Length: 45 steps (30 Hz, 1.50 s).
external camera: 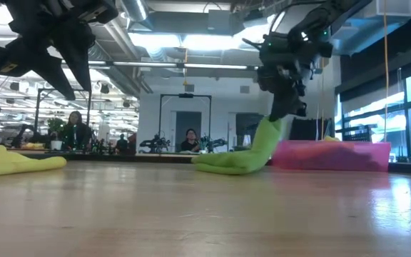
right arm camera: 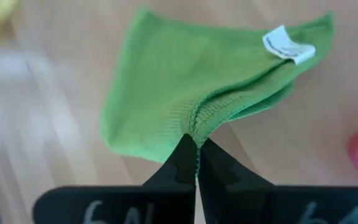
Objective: Fold microfiber towels
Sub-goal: Put the green towel into the red bin
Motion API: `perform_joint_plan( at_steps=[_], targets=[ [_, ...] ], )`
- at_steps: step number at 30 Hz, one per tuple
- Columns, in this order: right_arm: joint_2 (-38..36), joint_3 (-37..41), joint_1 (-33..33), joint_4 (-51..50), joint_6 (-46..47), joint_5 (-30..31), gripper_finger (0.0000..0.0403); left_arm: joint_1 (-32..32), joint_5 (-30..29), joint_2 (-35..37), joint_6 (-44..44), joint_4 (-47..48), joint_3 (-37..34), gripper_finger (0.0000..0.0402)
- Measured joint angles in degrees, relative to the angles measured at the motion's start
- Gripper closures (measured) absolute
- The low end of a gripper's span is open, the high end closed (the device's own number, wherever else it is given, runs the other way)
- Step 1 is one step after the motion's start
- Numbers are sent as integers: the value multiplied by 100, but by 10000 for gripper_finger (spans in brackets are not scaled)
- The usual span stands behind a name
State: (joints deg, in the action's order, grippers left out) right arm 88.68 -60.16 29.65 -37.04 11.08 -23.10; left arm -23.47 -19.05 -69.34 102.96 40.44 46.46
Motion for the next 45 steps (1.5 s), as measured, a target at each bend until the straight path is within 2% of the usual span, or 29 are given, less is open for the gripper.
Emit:
perform_joint_plan(
  at_steps=[6, 10, 14, 25, 30, 34, 38, 45],
  targets=[
    [-2, -2, 118, 831, 1125, -248, 401, 131, -164, 0, -303, -242, 0, 296],
    [-2, -2, 94, 1377, 1754, -231, 401, 361, -401, 0, -1106, -944, 0, 296],
    [-2, -2, 117, 1536, 1861, -220, 401, 639, -394, 0, -1791, -1593, 0, 296],
    [-39, -25, 887, 968, 907, -167, 401, 989, -92, 0, -2105, -1846, 2, 296],
    [-41, -571, 1346, 500, 191, -168, 401, 987, -83, 0, -2109, -1846, 2, 296],
    [-41, -1348, 1618, -135, -559, 314, 401, 987, -91, -1, -2278, -1846, 2, 296],
    [-50, -1972, 1901, -953, -817, 606, 397, 987, -98, 0, -2409, -1836, 2, 296],
    [-50, -2025, 2122, -2267, -1359, 685, 397, 1105, -148, -1, -2413, -1737, 2, 296]
  ],
)
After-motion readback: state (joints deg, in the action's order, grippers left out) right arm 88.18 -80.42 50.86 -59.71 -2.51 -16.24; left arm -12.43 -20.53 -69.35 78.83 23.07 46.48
